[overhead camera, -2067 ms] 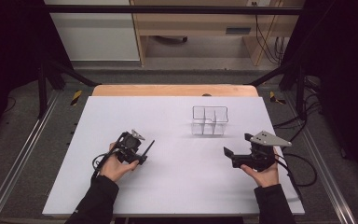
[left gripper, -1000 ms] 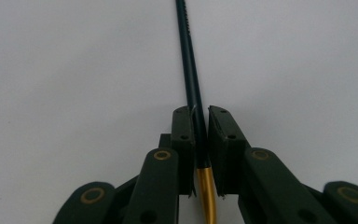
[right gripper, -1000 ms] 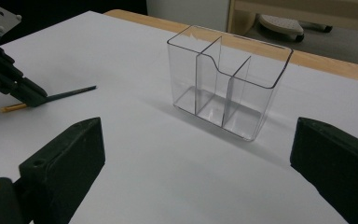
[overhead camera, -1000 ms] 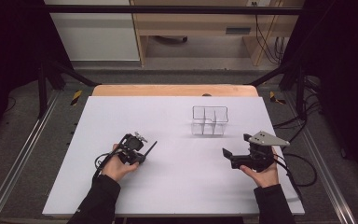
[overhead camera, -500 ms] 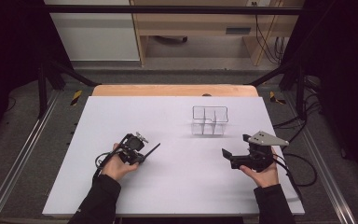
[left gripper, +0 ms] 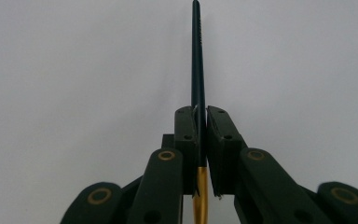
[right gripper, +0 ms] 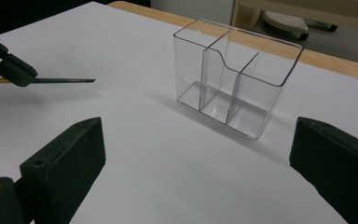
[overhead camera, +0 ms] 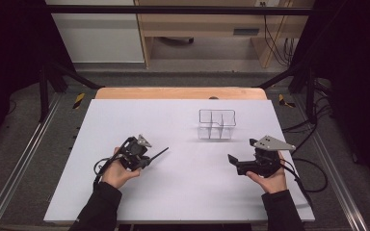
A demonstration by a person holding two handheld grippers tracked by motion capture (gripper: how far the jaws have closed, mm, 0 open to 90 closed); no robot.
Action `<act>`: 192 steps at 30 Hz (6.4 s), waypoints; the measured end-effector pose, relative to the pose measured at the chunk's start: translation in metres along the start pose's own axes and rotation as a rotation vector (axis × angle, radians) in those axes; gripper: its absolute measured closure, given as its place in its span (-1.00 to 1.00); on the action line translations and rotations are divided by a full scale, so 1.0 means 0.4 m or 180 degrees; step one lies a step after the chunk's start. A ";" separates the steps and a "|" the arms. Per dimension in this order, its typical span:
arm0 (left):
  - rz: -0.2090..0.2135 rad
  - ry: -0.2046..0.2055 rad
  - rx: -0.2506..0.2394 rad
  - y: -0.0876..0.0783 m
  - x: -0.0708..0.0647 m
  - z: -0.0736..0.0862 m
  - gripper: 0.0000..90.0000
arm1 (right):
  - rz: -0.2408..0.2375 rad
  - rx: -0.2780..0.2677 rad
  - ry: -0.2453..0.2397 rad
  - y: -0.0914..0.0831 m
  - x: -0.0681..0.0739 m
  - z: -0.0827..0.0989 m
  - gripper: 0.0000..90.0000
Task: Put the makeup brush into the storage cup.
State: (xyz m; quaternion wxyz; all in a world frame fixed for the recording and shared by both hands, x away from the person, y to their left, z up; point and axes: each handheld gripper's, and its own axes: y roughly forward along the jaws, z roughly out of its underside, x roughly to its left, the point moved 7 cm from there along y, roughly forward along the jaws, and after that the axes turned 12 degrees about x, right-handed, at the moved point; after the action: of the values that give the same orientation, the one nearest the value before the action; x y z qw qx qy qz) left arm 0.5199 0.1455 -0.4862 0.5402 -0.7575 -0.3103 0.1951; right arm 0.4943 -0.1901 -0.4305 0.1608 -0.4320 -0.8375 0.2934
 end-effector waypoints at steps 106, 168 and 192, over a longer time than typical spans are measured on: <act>0.0507 0.1030 -0.0892 -0.188 -0.251 -0.138 0.84 | 0.0226 0.0513 -0.2680 0.071 0.277 -0.127 -0.59; 0.0612 0.1040 -0.0744 -0.159 -0.249 -0.131 0.84 | 0.0335 0.0756 -0.3828 0.110 0.318 -0.085 0.80; 0.0297 0.0488 -0.1387 -0.204 -0.151 -0.094 -0.15 | 0.0134 0.0959 -0.3325 0.136 0.283 -0.071 0.88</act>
State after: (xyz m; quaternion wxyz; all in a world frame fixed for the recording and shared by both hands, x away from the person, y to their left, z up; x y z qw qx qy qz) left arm 0.4783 0.0964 -0.3990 0.3764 -0.8823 -0.2679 0.0902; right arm 0.4784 -0.0628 -0.4408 -0.2225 -0.2176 -0.7458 0.5891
